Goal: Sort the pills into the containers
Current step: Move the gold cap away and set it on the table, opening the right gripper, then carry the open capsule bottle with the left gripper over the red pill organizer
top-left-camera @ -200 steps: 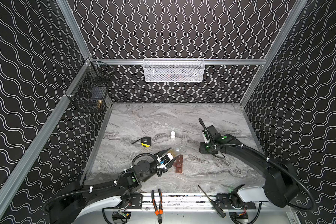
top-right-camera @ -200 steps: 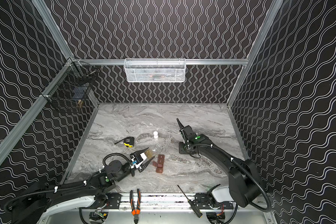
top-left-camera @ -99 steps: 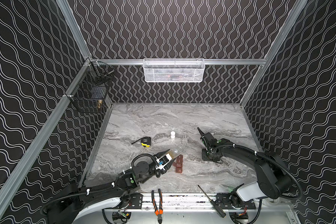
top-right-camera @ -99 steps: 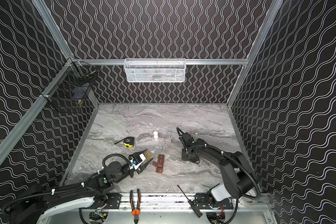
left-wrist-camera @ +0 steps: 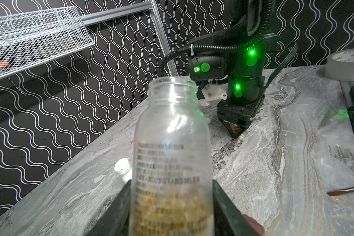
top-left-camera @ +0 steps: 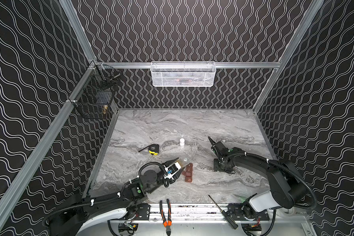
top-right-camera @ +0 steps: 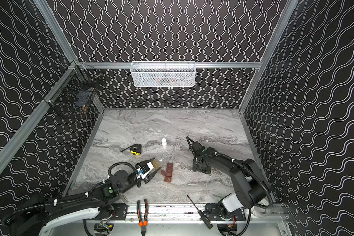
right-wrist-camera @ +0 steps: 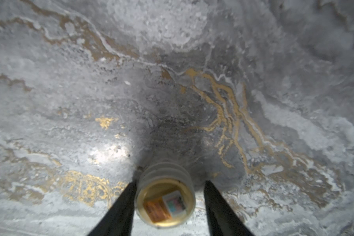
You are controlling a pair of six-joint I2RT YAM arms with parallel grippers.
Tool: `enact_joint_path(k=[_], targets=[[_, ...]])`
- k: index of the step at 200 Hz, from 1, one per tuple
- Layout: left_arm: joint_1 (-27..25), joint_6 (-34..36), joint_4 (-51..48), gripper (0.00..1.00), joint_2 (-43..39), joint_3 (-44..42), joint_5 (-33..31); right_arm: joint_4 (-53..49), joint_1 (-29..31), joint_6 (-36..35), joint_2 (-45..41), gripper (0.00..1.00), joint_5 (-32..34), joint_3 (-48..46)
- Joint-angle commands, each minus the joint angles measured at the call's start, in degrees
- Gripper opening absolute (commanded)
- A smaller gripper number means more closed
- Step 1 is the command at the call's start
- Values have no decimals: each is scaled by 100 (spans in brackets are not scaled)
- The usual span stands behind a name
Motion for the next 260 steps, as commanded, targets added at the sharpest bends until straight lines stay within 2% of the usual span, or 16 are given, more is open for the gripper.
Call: enact_joint_path(k=[1,44,81,113,149,170,195,235,260], targets=[[-1,-20,-5,0,-50,80,-12,-110,-3,-64,-80,62,45,114],[-2,-62,-357,0,-160,200,26,-460,-3,-134,-441,71,-5,541],[-126,-352,-1123,0,-509,386,-62,-598,-3,-182,-1044,71,-321,1102],[-417,-908,-2108,0,-597,754,-369,-113,-3,-58,-1503,69,-854,988],[-951,-1500,-2783,0,-624,986,-759,1055,-20,-1,-1812,69,-1930,374],[-1195,-1906,-3702,0,-465,1382,-1075,1351,-20,-62,-1778,69,-2328,216],[-1276,-2538,-4682,0,-167,1816,-1273,1682,-20,-46,-1744,68,-2491,-39],[-1275,-3373,-5758,0,609,2376,-971,1894,-29,-172,-1640,68,-2586,-282],[-1275,-3727,-6060,0,962,2525,-737,1954,-38,-296,-1628,68,-2539,-406]])
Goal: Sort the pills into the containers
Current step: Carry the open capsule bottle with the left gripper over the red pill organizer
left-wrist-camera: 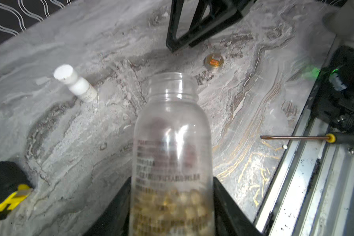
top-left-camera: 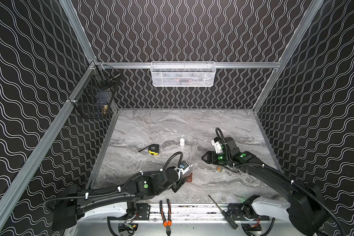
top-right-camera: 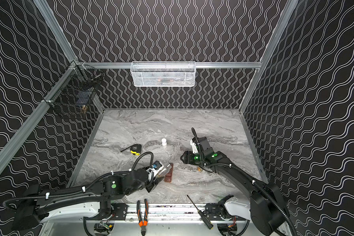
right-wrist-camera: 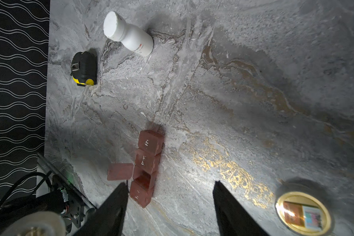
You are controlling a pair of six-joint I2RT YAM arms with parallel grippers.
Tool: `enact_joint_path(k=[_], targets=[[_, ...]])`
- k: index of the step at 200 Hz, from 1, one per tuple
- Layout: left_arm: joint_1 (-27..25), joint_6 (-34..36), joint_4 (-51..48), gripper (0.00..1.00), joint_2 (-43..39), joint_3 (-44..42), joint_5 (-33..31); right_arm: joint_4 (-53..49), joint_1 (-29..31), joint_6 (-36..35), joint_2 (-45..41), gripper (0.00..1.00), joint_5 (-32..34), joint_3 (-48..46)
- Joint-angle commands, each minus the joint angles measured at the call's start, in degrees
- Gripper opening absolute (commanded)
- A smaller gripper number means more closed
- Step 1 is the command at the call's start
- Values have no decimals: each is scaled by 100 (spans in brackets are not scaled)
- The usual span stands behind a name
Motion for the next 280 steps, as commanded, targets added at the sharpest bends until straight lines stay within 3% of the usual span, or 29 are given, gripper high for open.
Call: enact_joint_path(k=[1,77,128,224,280], targets=[[-3,-693,-653,0,202,143,205,263,-5,-154,23,68,-37,-83],[97,-1050,-1728,0,772,838,662,594,-30,-266,229,68,-225,-389],[416,-924,-1521,0,787,741,894,688,-40,-342,290,68,-261,-484],[742,-624,-2047,0,1449,1267,1698,668,-84,-449,360,68,-261,-515],[899,-553,-2230,0,1785,1488,1784,659,-117,-507,326,68,-251,-593]])
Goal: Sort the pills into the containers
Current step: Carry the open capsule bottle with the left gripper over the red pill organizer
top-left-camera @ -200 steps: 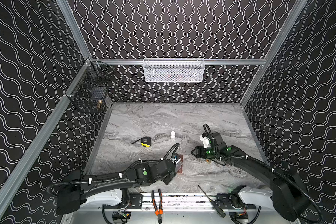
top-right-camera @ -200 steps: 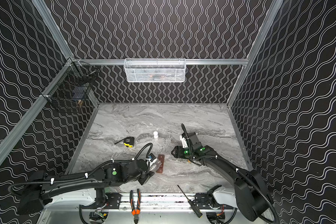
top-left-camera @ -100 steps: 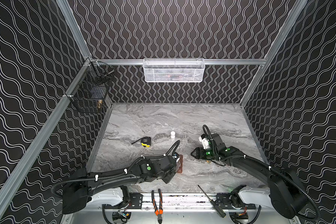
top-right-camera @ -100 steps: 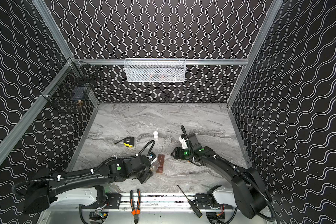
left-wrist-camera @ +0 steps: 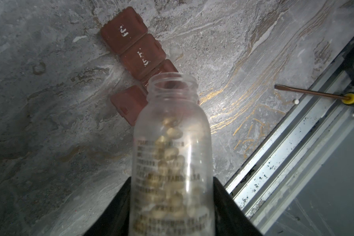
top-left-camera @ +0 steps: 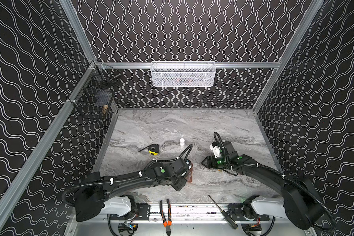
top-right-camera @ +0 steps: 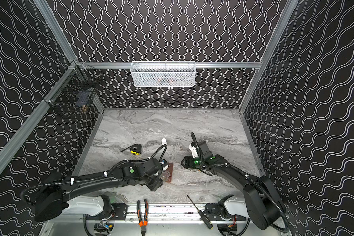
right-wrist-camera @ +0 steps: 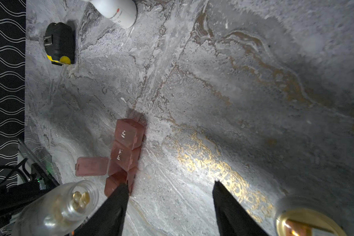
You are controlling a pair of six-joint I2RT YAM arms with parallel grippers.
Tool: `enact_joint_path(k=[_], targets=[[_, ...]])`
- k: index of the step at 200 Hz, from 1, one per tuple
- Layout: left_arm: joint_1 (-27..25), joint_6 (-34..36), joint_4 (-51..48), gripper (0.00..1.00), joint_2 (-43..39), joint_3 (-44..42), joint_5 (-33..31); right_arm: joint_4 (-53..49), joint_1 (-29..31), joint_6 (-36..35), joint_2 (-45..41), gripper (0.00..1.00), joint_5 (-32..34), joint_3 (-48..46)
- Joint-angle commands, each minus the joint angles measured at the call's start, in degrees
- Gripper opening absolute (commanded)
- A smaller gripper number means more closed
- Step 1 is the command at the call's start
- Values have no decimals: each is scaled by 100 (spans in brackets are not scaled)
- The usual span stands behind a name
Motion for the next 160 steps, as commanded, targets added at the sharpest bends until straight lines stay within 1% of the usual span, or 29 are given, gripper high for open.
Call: enact_joint_path(k=[1,37,160], targets=[[53,124,-128,0,71,96,113,130,-11,-68,-26,68,-26,-36],[85,109,-154,0,299,209,186,130,-17,-80,-38,68,-44,-85],[89,72,-645,0,643,629,245,183,-43,-71,-35,68,-96,-169]])
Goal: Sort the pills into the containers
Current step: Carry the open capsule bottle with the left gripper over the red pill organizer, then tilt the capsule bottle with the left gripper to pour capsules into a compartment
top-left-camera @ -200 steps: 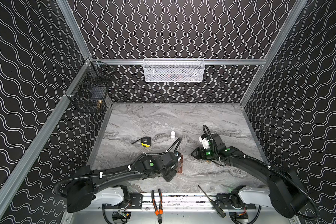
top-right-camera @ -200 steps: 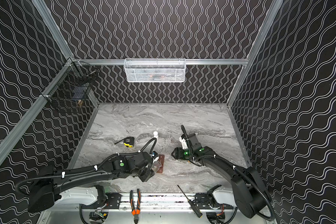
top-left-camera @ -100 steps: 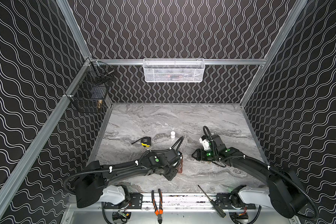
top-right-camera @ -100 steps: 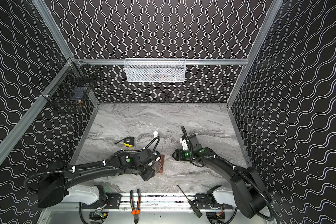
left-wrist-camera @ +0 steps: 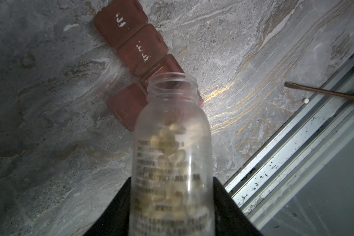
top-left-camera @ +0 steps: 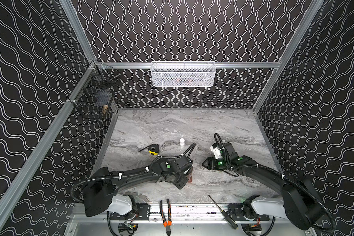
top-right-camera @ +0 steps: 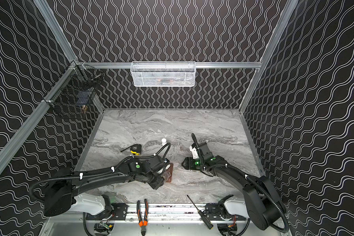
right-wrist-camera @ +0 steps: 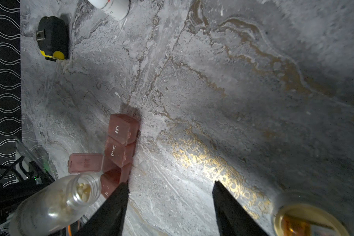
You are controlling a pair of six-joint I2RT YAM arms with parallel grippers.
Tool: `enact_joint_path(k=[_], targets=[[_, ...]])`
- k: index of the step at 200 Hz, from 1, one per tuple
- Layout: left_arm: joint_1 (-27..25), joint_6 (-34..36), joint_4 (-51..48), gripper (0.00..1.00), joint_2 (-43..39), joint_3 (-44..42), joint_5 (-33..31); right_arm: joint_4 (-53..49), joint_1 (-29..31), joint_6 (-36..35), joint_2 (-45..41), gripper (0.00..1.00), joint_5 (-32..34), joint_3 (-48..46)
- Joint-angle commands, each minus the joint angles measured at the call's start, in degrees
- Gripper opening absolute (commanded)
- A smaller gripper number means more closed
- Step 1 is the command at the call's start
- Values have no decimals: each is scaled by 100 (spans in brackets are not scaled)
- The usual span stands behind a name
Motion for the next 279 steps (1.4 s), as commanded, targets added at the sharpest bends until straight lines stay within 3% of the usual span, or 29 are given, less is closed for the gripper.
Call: enact_joint_path(k=[1,279], targets=[[4,51,-162,0,67,101,94,131,-6,-56,-19,68,-40,-22],[4,-126,-1360,0,930,1267,-119,87,-23,-107,-144,67,-64,-154]])
